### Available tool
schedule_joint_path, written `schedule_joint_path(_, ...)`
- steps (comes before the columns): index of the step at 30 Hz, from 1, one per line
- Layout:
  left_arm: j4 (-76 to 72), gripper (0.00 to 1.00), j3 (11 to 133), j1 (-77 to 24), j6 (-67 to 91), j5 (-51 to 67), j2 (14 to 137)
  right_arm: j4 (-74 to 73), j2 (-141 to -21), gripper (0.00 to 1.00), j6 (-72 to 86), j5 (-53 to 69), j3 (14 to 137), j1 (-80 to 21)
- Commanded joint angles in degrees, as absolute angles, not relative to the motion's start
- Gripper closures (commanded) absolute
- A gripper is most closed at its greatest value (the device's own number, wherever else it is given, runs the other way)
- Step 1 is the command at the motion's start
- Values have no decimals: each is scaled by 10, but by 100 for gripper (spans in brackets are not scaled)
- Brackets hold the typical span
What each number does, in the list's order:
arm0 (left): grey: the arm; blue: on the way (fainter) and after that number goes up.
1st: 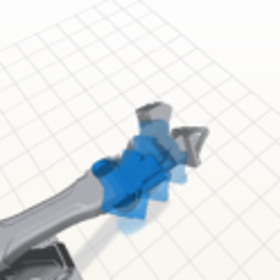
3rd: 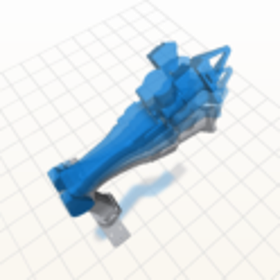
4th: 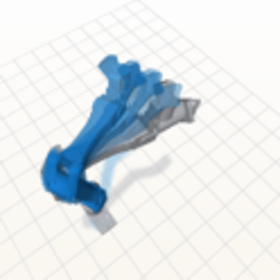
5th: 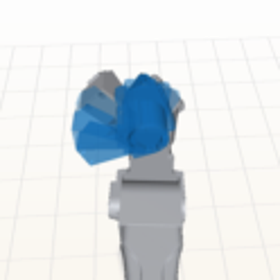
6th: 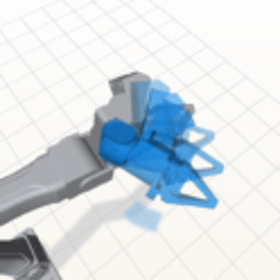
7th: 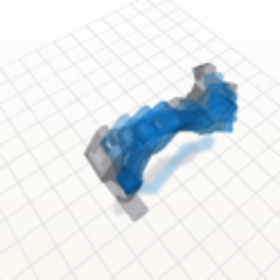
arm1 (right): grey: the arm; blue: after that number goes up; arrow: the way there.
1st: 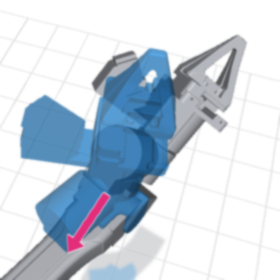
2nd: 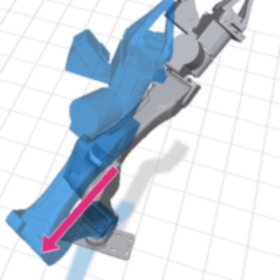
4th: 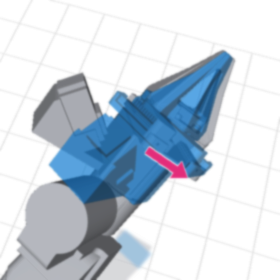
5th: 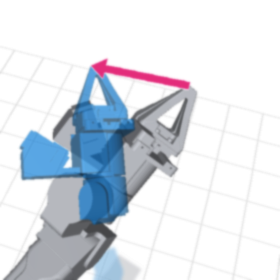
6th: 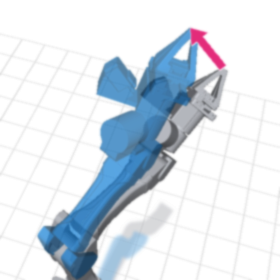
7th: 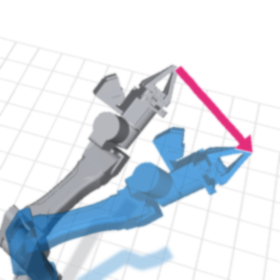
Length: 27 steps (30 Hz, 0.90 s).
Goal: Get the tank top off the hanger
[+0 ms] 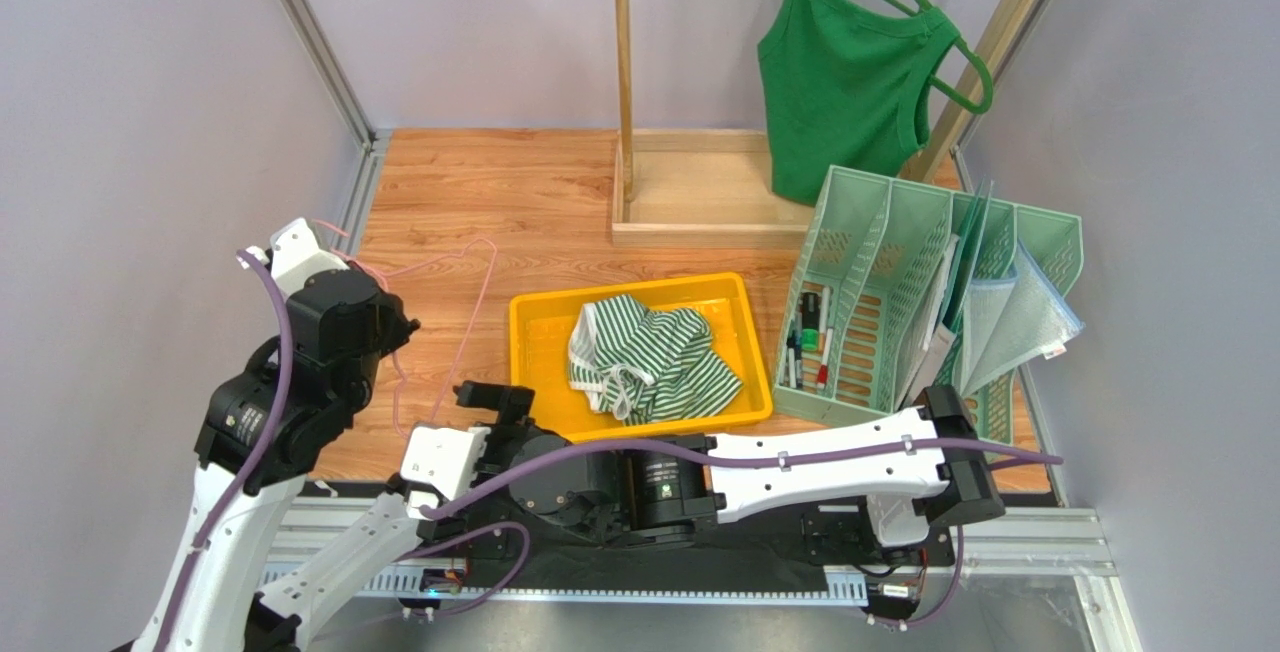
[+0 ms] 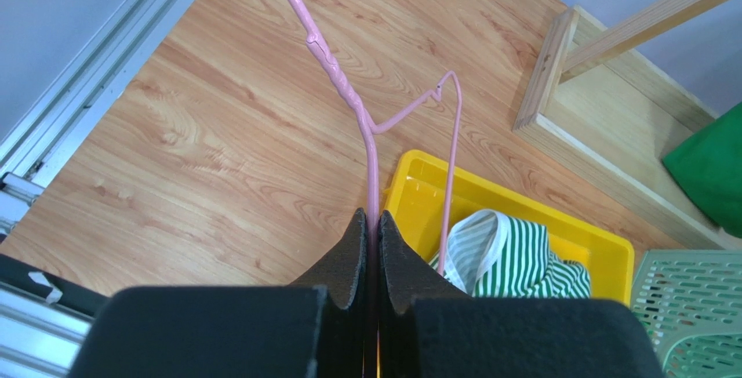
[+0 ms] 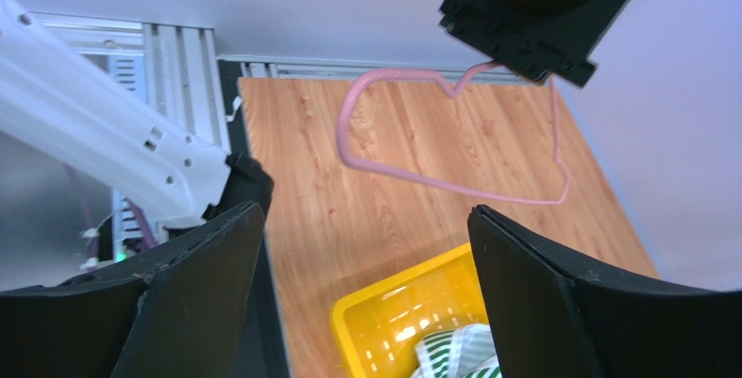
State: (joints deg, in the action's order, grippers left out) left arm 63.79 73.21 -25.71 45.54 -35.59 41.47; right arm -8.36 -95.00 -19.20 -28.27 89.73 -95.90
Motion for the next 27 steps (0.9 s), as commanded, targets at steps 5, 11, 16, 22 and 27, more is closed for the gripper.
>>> schedule_joint_path(5,656,100,744,-255,470,-373,402,-22,-1005,24,-279,-322,994,-957)
schedule_joint_path(11,676,100,756,-255,477,-381,410,-32,-1043,44,-292,-320,1030,-958)
schedule_joint_path(16,687,100,760,-255,479,-387,410,-32,-1065,52,-300,-335,1052,-957)
schedule_joint_path(22,687,100,760,-255,476,-379,400,-19,-1095,76,-312,-367,1077,-957)
schedule_joint_path(27,672,100,757,-256,456,-354,379,32,-1108,100,-349,-412,1074,-957)
